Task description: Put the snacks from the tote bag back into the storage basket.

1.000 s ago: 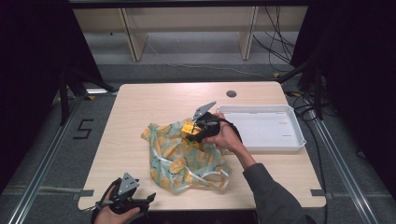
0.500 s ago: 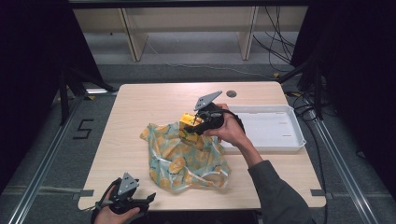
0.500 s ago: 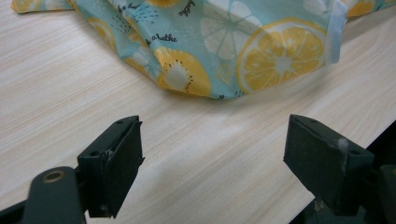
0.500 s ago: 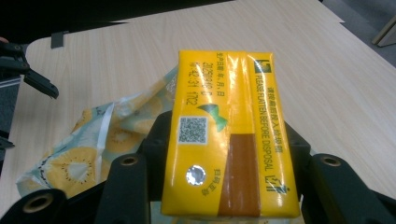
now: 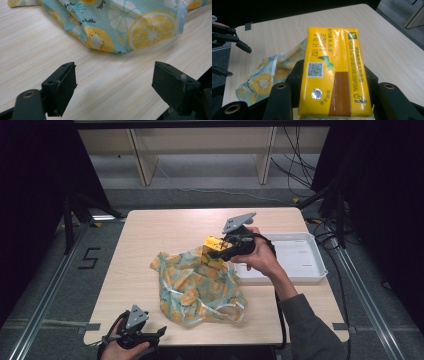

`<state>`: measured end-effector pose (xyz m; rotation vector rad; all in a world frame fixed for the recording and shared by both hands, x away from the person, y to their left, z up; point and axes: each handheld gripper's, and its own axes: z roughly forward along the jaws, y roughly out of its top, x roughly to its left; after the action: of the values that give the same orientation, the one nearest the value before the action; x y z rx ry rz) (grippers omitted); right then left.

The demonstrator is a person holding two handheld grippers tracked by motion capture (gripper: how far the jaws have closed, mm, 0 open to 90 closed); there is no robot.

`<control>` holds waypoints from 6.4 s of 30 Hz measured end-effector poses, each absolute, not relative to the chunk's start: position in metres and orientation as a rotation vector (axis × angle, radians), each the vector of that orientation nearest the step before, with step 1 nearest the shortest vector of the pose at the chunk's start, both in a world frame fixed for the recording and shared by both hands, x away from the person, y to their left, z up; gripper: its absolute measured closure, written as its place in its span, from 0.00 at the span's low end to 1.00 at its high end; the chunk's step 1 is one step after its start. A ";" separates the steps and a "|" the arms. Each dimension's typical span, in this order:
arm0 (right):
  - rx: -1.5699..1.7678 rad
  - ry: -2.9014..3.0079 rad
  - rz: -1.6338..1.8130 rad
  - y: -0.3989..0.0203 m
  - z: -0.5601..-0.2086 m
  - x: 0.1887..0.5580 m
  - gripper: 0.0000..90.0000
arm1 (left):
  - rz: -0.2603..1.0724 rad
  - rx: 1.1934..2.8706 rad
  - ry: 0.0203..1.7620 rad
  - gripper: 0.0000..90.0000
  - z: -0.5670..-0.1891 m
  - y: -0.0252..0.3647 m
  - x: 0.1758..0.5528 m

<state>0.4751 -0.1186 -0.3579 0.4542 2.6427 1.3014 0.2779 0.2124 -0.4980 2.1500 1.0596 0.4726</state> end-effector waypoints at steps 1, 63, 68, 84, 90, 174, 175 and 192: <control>0.460 2.632 1.310 -0.121 -0.357 0.474 0.58 | 0.474 2.149 1.060 0.21 -0.498 0.212 0.278; 0.684 2.616 1.119 -0.219 -0.407 0.499 0.58 | 0.492 2.171 1.055 0.21 -0.499 0.211 0.278; 0.676 2.632 1.105 -0.220 -0.412 0.501 0.58 | 0.493 2.171 1.054 0.21 -0.499 0.210 0.278; 0.659 2.673 1.082 -0.218 -0.427 0.505 0.58 | 0.488 2.171 1.054 0.21 -0.499 0.210 0.278; 0.668 2.680 1.073 -0.218 -0.431 0.506 0.58 | 0.486 2.171 1.054 0.21 -0.499 0.210 0.278; 0.940 2.492 1.085 -0.238 -0.421 0.438 1.00 | 0.491 2.155 1.068 0.21 -0.501 0.209 0.278; 0.934 2.507 1.056 -0.238 -0.420 0.438 1.00 | 0.490 2.160 1.065 0.21 -0.501 0.209 0.278; 0.912 2.497 1.052 -0.238 -0.425 0.443 1.00 | 0.481 2.190 1.041 0.21 -0.500 0.210 0.278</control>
<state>0.4432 -0.2385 -0.4249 0.9122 2.4974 1.0517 0.2783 0.2099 -0.5001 2.1895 1.0412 0.4814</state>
